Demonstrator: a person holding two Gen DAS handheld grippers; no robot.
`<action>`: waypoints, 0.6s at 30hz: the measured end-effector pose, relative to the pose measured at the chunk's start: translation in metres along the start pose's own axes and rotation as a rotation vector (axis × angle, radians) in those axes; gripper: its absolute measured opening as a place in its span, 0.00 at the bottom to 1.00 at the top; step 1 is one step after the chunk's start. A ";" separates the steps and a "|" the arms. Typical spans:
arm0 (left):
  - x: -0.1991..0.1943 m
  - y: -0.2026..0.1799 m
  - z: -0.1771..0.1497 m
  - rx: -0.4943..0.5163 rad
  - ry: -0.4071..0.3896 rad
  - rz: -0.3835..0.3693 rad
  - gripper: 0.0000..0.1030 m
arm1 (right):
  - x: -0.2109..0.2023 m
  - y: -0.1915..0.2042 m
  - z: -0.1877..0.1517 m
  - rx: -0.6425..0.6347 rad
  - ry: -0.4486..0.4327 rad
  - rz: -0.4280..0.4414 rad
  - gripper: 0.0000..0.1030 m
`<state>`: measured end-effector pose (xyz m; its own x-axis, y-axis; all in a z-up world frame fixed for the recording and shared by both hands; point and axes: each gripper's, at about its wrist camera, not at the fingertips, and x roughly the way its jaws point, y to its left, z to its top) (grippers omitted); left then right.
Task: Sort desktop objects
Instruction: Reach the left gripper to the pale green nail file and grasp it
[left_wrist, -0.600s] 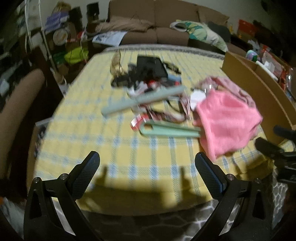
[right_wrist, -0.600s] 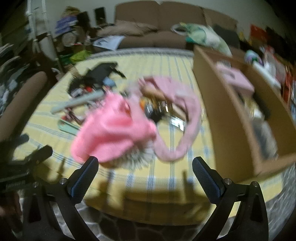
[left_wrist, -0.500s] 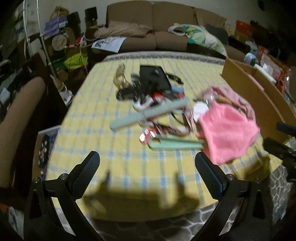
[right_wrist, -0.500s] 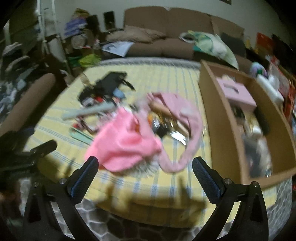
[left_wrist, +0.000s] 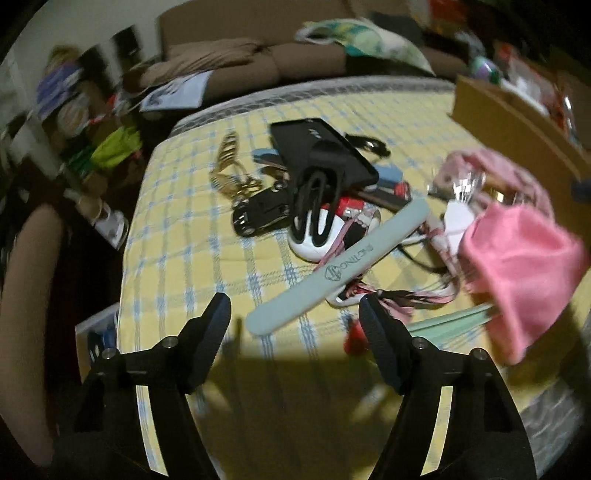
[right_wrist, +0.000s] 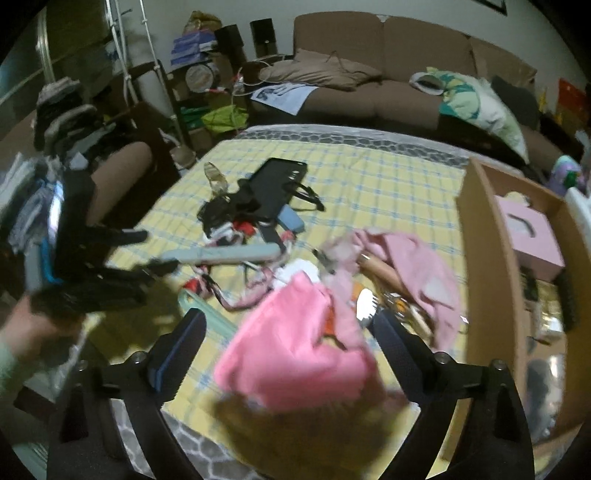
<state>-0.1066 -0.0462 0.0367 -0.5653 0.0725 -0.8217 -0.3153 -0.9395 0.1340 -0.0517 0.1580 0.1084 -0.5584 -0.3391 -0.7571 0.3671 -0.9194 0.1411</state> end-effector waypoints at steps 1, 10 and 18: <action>0.005 -0.003 0.001 0.036 -0.002 -0.001 0.68 | 0.004 -0.002 0.005 0.013 -0.001 0.014 0.89; 0.036 -0.008 0.010 0.240 -0.009 -0.066 0.68 | 0.050 -0.022 0.066 -0.003 0.030 0.018 0.69; 0.044 -0.001 0.021 0.303 0.006 -0.183 0.59 | 0.159 -0.011 0.104 -0.178 0.226 -0.016 0.53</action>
<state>-0.1470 -0.0347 0.0123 -0.4745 0.2274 -0.8504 -0.6231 -0.7691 0.1420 -0.2220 0.0937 0.0525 -0.3921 -0.2538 -0.8842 0.4954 -0.8682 0.0295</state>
